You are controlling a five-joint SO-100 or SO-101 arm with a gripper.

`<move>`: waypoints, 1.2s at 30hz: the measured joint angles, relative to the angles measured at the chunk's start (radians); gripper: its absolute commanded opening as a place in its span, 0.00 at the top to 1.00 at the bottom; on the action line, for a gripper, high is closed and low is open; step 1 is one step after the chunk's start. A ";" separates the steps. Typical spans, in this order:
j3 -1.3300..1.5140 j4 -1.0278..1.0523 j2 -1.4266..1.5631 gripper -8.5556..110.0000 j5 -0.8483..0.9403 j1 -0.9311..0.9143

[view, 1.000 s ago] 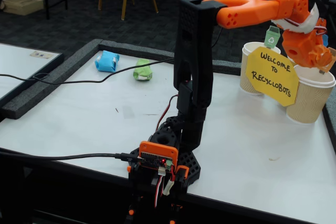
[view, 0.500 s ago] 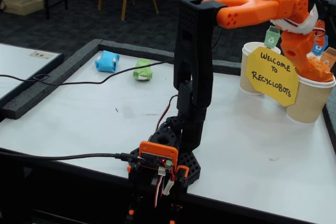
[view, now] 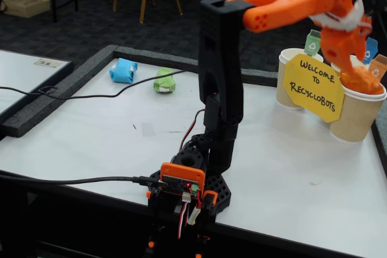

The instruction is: Sort rubbish by color.

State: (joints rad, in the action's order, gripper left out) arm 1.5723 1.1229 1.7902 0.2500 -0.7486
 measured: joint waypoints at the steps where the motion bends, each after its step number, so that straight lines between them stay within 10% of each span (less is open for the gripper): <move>1: 0.000 0.012 0.035 0.93 0.000 0.000; 11: 0.038 0.184 0.382 0.93 0.000 0.141; 36: 0.566 0.422 0.951 0.93 0.049 1.149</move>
State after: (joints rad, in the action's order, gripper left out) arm 2.1384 1.5447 2.7412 0.2991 0.4004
